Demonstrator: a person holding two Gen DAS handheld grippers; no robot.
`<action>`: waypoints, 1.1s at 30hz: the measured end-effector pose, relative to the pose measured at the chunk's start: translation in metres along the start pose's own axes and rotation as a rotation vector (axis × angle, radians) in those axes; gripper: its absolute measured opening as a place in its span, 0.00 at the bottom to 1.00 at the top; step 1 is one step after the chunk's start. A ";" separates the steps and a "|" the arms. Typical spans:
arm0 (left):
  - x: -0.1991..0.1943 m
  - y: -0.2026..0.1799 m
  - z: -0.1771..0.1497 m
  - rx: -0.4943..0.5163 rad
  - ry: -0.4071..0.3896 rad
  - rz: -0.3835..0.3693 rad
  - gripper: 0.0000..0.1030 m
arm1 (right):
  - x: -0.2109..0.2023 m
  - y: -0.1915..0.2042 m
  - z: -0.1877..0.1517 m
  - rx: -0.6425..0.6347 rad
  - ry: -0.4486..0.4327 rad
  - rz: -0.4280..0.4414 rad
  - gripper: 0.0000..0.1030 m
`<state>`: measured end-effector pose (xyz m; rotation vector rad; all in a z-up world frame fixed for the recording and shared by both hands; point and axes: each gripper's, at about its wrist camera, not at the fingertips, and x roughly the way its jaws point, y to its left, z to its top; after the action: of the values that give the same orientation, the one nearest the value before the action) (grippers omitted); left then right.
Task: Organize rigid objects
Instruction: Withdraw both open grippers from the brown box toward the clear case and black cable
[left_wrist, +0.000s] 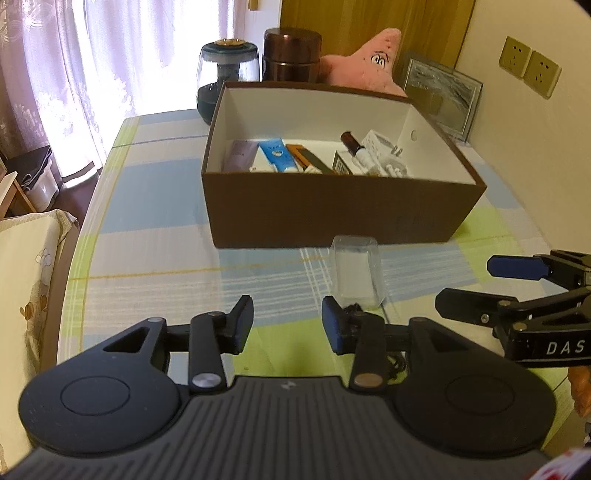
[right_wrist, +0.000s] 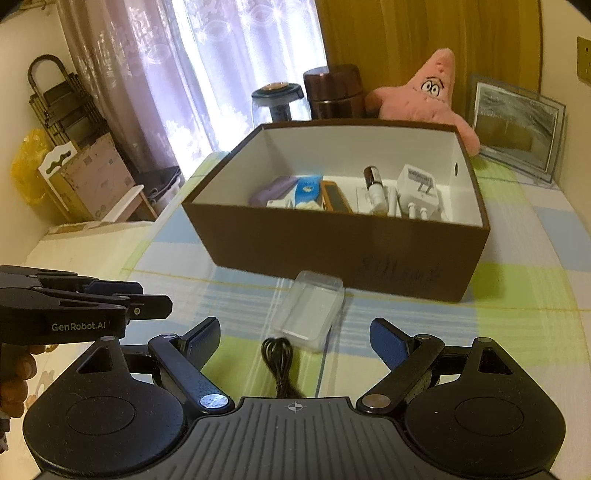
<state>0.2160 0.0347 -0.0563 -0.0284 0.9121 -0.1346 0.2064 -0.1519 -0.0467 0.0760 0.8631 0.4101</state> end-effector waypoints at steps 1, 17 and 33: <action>0.001 0.000 -0.003 -0.001 0.007 0.000 0.35 | 0.001 0.001 -0.002 0.001 0.003 -0.001 0.83; 0.019 0.003 -0.031 0.010 0.102 -0.005 0.35 | 0.030 0.007 -0.033 -0.004 0.094 0.020 0.83; 0.041 0.000 -0.042 0.033 0.160 -0.003 0.35 | 0.057 0.004 -0.048 -0.028 0.128 0.037 0.47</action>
<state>0.2071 0.0312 -0.1141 0.0120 1.0697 -0.1560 0.2018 -0.1314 -0.1183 0.0408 0.9829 0.4655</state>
